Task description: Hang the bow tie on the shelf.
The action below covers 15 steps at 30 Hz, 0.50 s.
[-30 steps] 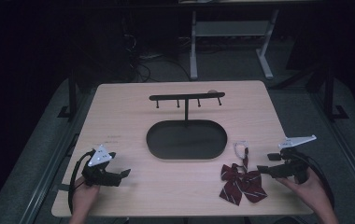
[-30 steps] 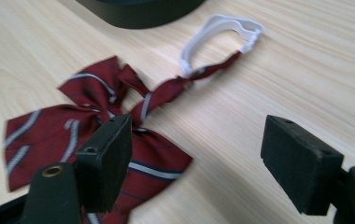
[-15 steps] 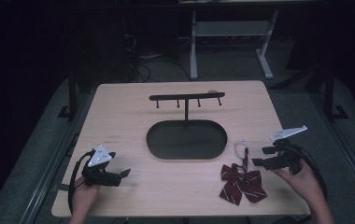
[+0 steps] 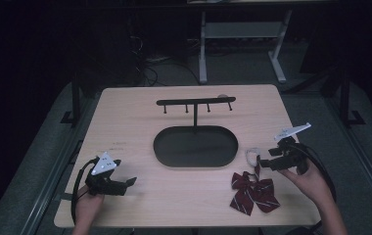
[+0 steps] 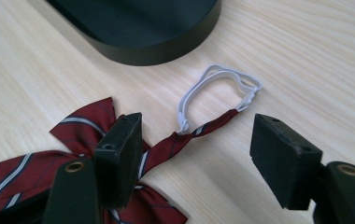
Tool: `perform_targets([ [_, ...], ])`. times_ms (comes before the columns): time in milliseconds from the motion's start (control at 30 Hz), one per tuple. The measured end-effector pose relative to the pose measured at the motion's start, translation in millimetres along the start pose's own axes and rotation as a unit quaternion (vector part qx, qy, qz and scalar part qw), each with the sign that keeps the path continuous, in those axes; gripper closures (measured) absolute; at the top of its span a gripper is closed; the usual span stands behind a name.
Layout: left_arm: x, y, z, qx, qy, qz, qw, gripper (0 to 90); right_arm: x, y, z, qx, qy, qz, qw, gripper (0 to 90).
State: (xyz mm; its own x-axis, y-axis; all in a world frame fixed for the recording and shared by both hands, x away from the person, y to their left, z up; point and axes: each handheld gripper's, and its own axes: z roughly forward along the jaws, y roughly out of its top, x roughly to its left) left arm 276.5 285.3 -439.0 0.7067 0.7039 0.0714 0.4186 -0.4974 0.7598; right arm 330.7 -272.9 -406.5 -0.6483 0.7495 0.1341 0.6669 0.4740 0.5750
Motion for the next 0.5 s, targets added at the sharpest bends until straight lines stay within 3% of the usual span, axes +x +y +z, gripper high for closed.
perform_targets([
  [500, 0.4, 0.0, -0.7, -0.002, 0.0, -0.002, 1.0, 13.2, 2.4, 35.6, 15.3, 0.039, -0.013, -0.021, 0.9989, 42.9],
])
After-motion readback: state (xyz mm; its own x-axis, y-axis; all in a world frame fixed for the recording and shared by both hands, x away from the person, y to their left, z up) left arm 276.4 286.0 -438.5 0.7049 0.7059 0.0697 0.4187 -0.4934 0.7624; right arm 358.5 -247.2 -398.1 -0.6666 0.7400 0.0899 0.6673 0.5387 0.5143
